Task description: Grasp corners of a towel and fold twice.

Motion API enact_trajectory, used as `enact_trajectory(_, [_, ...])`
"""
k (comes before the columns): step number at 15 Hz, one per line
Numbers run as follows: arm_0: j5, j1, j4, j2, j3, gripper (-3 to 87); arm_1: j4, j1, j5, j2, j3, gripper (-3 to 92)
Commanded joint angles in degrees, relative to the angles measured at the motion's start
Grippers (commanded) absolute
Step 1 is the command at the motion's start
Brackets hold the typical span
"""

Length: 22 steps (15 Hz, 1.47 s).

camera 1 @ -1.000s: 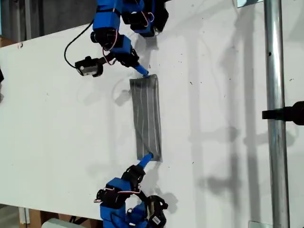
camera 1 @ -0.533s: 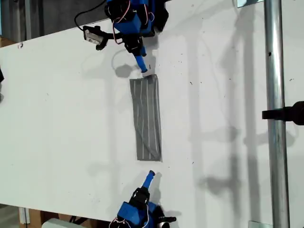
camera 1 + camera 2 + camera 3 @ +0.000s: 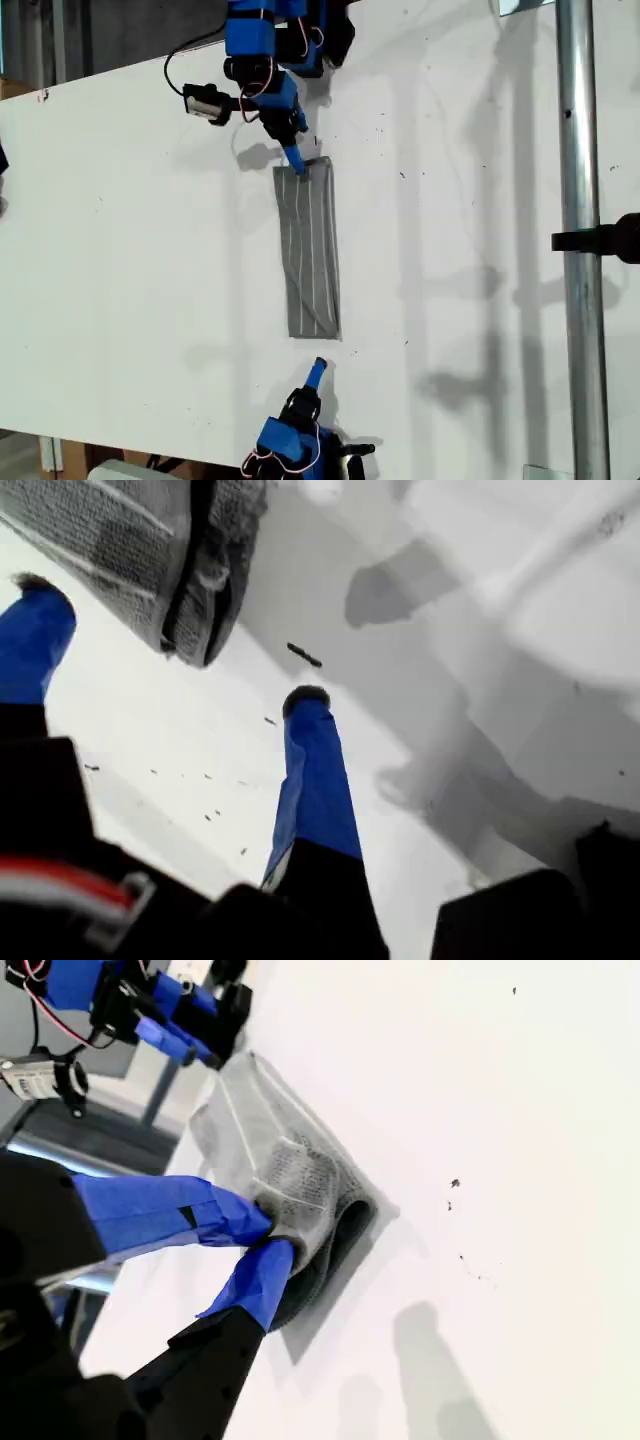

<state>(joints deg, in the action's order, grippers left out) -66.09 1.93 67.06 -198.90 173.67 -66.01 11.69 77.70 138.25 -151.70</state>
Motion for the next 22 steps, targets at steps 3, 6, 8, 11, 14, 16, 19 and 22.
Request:
enact_trajectory(3, [-0.97,-0.26,-1.05,-0.44,-0.62,4.6,17.14,-0.70,-1.85,-28.74,14.68,42.6])
enact_trajectory(6, [-1.05,-0.35,-1.05,-0.44,-0.53,4.8,17.40,0.44,-2.37,-33.31,17.23,40.9])
enact_trajectory(8, [-0.97,-0.53,-1.05,-0.44,-0.53,4.8,18.11,-0.53,-2.46,-35.16,18.81,28.6])
enact_trajectory(11, [-0.97,-0.62,-1.05,-0.44,-0.79,4.8,23.91,-1.67,-2.11,-39.64,22.32,-0.1])
enact_trajectory(14, [-1.05,-0.18,-0.88,-0.44,-1.14,4.8,6.33,-1.76,-2.55,-36.65,25.58,-0.1])
enact_trajectory(16, [-1.05,-0.18,-0.88,-0.44,-1.05,4.8,-7.91,-5.45,1.49,-22.24,20.74,-0.1])
enact_trajectory(19, [-0.44,-0.88,-1.05,-0.44,-0.97,4.9,-26.63,-15.38,13.36,7.03,17.05,-0.1])
enact_trajectory(22, [0.09,-1.23,-1.14,-0.44,-1.05,5.1,-31.46,-24.52,21.45,22.59,14.33,-0.1])
